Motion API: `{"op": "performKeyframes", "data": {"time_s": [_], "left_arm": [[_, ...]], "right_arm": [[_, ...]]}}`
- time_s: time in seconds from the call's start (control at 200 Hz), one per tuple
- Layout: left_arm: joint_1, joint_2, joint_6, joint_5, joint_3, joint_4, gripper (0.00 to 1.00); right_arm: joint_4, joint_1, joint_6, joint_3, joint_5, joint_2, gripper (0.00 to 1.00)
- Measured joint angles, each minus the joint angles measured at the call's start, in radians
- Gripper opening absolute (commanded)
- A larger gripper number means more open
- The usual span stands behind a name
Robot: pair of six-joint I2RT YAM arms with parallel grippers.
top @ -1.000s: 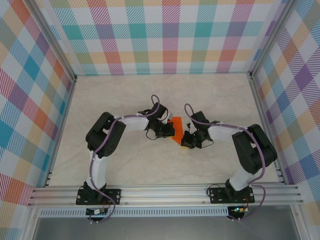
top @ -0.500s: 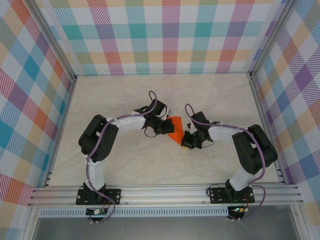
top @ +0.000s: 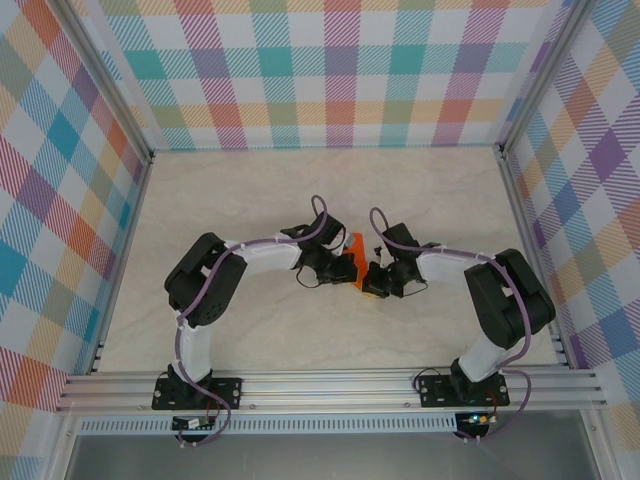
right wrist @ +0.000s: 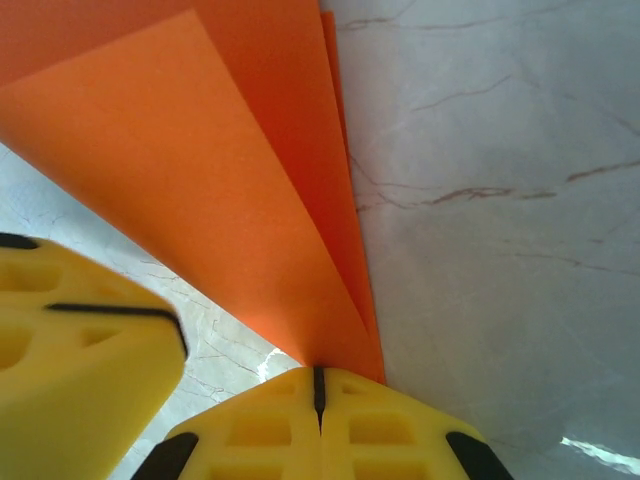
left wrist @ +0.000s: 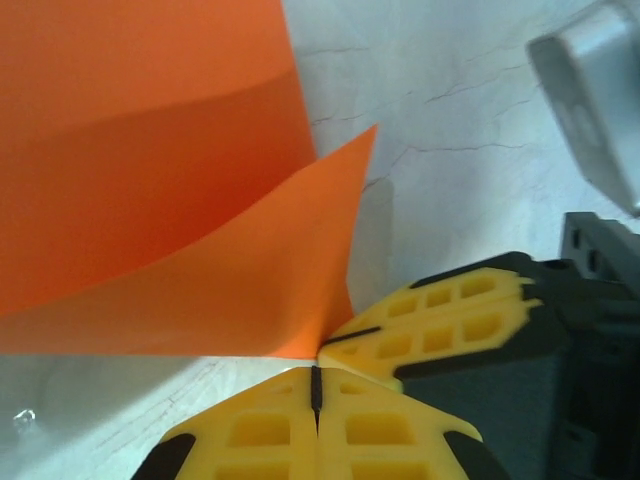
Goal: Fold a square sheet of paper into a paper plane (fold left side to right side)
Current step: Third fold the triangle at the center of the table.
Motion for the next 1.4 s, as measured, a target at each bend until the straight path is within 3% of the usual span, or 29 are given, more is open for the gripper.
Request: {"op": "performKeyframes", "data": {"time_s": [0.92,1.4], "left_arm": [[0.002,0.061,0.003,0.008,0.017,0.045,0.02],[0.089,0.061,0.065,0.022,0.018,0.023,0.02]], "right_arm": [[-0.004,0.005,-0.006,0.002,0.009,0.0,0.0],[-0.007,0.006,-0.016,0.003,0.012,0.0,0.0]]}}
